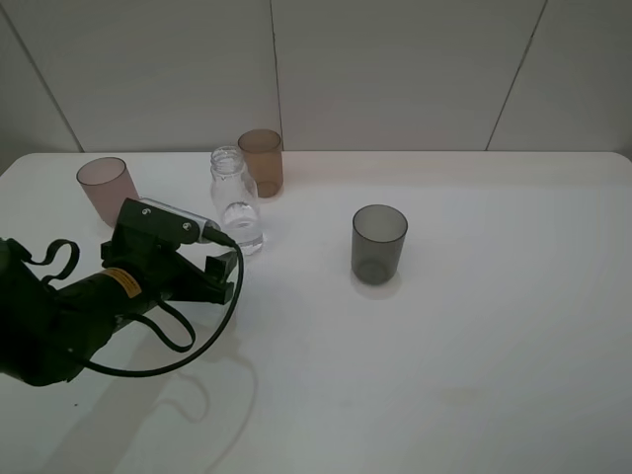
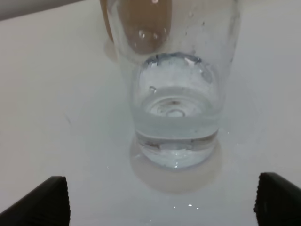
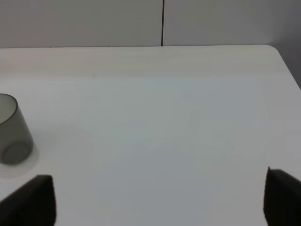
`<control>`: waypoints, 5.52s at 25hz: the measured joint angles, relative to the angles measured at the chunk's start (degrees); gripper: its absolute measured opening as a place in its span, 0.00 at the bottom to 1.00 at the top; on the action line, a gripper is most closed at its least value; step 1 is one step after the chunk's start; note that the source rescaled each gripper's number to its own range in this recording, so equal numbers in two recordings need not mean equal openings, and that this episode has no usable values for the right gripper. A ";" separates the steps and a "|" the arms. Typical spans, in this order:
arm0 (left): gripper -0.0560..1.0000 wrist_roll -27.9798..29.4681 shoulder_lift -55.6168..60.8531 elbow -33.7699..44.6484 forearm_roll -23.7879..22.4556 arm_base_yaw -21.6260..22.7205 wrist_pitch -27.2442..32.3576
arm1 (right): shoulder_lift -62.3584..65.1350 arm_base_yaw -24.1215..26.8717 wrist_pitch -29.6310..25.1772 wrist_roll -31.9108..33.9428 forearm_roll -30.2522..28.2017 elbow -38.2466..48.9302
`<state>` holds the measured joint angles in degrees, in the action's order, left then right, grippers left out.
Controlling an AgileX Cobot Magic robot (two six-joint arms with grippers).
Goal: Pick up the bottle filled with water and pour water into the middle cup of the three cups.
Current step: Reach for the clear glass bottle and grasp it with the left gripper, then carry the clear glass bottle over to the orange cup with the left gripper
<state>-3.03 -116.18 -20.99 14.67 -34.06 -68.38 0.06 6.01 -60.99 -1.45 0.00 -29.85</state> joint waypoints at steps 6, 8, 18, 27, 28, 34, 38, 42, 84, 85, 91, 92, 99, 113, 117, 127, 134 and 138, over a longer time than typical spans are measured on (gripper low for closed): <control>1.00 0.11 -0.63 -5.05 2.36 0.00 -0.56 | 0.00 0.00 0.00 0.00 0.00 0.00; 1.00 0.15 -0.63 -6.15 1.44 0.00 -0.74 | 0.00 0.00 0.00 0.00 0.00 0.00; 1.00 -1.22 -3.49 -10.98 1.61 0.00 -1.00 | 0.00 0.00 0.00 0.00 0.00 0.00; 1.00 -1.28 -7.69 -15.78 1.26 0.07 -1.00 | 0.00 0.00 0.00 0.00 0.00 0.00; 1.00 -1.28 -8.24 -16.34 1.19 0.07 -1.00 | 0.00 0.00 0.00 0.00 0.00 0.00; 1.00 -1.33 -10.45 -19.49 1.00 0.40 -1.00 | 0.00 0.00 0.00 0.00 0.00 0.00; 1.00 -1.33 -12.17 -20.89 0.76 0.58 -1.00 | 0.00 0.00 0.00 0.00 0.00 0.00; 0.91 -1.33 -12.76 -21.14 0.60 0.78 -1.00 | 0.00 0.00 0.00 0.00 0.00 0.00; 0.07 -21.39 10.33 -28.48 0.70 3.36 34.26 | 0.00 0.00 0.00 0.00 0.00 0.00; 0.07 -22.12 10.70 -29.72 0.70 4.18 37.72 | 0.00 0.00 0.00 0.00 0.00 0.00; 0.07 -25.90 11.08 -37.27 -3.65 9.00 57.39 | 0.00 0.00 0.00 0.00 0.00 0.00; 0.07 -25.96 11.08 -38.84 -5.22 9.72 60.89 | 0.00 0.00 0.00 0.00 0.00 0.00; 0.07 -26.37 11.59 -48.36 -16.33 13.42 76.71 | 0.00 0.00 0.00 0.00 0.00 0.00; 0.07 -34.07 8.47 -55.10 -25.21 14.66 89.05 | 0.00 0.00 0.00 0.00 0.00 0.00; 0.07 -34.07 6.17 -58.20 -27.94 14.93 92.21 | 0.00 0.00 0.00 0.00 0.00 0.00; 0.07 -34.07 0.04 -65.43 -32.20 14.93 98.97 | 0.00 0.00 0.00 0.00 0.00 0.00; 0.07 -34.07 -2.01 -69.10 -36.48 14.93 100.73 | 0.00 0.00 0.00 0.00 0.00 0.00; 0.07 -34.07 -3.89 -70.56 -38.54 14.93 101.22 | 0.00 0.00 0.00 0.00 0.00 0.00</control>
<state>-37.10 -120.07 -91.55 -23.87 -19.13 32.84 0.06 6.01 -60.99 -1.45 0.00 -29.85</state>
